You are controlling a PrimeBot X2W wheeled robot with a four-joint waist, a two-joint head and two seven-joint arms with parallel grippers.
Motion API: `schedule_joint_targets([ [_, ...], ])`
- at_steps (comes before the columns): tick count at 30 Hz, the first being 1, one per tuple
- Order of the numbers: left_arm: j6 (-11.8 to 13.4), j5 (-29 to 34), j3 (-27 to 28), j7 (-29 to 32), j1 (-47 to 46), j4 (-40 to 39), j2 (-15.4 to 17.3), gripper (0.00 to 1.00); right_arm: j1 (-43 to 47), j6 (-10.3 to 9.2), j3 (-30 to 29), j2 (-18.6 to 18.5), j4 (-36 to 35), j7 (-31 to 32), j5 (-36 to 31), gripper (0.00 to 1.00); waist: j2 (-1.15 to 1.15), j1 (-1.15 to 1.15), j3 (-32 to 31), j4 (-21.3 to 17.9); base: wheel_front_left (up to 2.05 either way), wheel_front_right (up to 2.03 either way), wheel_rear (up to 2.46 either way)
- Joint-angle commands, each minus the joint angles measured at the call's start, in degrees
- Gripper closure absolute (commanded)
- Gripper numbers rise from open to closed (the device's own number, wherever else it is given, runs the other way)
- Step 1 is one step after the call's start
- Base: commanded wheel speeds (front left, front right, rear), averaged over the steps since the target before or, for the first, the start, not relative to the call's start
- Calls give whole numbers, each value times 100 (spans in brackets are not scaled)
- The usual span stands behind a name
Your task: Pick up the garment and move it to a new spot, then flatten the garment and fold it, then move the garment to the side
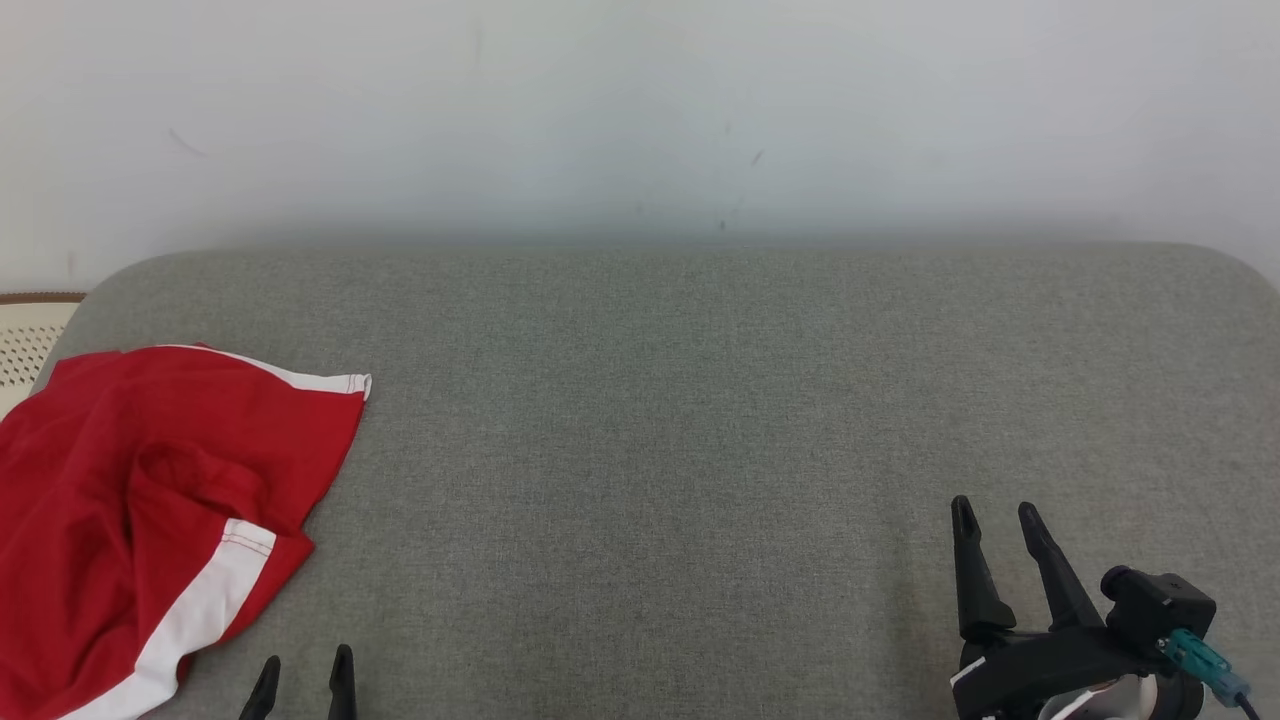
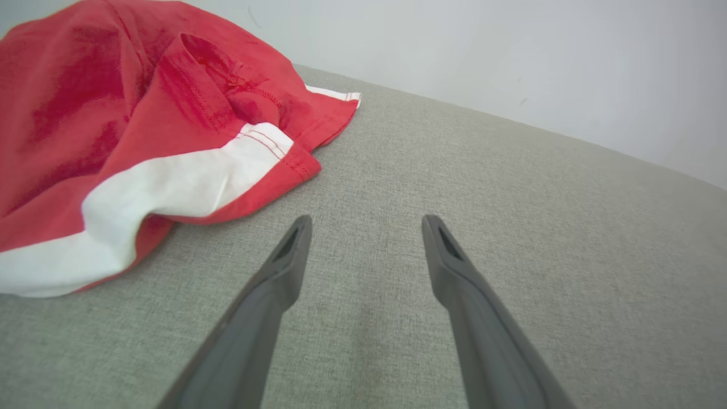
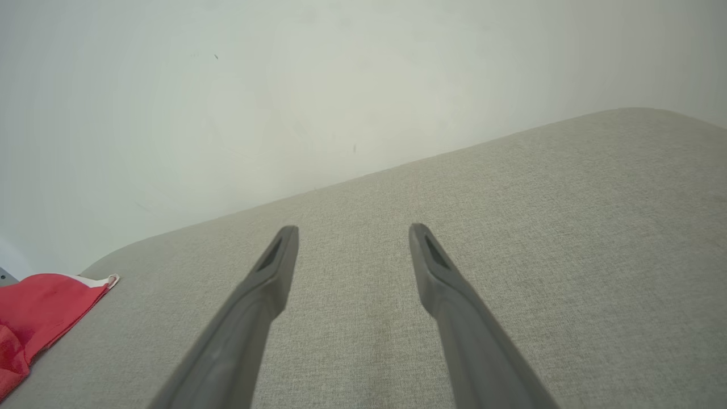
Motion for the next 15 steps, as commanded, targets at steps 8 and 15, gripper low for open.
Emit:
schedule_joint_targets([
  [8,230,505,-107,-130,92,-110,114,0,-46,4,137,-66,-15,-137,-477,0,0,0,-9,-21,0,0,0],
  [15,410,813,-166,-198,50,-189,170,0,24,4,211,-105,157,-217,-845,0,0,0,-17,-22,0,0,0],
])
